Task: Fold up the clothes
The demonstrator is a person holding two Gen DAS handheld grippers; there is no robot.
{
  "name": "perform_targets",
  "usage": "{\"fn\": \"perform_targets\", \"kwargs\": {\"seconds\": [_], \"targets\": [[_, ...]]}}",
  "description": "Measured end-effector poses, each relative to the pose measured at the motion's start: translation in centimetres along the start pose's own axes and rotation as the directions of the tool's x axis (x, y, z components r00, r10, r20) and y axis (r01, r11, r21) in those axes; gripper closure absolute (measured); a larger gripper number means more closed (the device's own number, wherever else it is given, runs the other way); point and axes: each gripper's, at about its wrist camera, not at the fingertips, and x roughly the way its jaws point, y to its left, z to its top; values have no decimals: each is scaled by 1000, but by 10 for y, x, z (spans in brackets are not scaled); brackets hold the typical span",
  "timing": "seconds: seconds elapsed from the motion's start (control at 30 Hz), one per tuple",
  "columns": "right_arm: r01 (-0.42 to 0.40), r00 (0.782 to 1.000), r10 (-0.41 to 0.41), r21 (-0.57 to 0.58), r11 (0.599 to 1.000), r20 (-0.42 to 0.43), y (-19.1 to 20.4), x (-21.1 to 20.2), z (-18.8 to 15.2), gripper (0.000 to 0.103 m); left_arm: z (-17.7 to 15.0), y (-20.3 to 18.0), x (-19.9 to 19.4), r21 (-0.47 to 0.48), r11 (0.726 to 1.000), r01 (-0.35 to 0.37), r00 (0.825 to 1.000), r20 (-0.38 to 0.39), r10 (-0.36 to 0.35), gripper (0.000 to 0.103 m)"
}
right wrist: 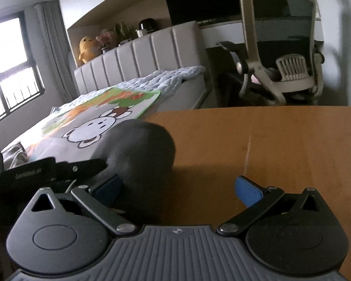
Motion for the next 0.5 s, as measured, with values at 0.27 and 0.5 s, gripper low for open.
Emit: {"fn": "perform_targets", "kwargs": {"seconds": [0.27,0.5], "targets": [[8,1000,-8,-21,1000,15,7,-3,-8,0,-1,-3,-4,13,1000,-24,999,21,24,0],[42,999,-41,-59,997,11,15,-2,-9,0,-8,-6,-15,2,999,-44,998,53,44,0]]}}
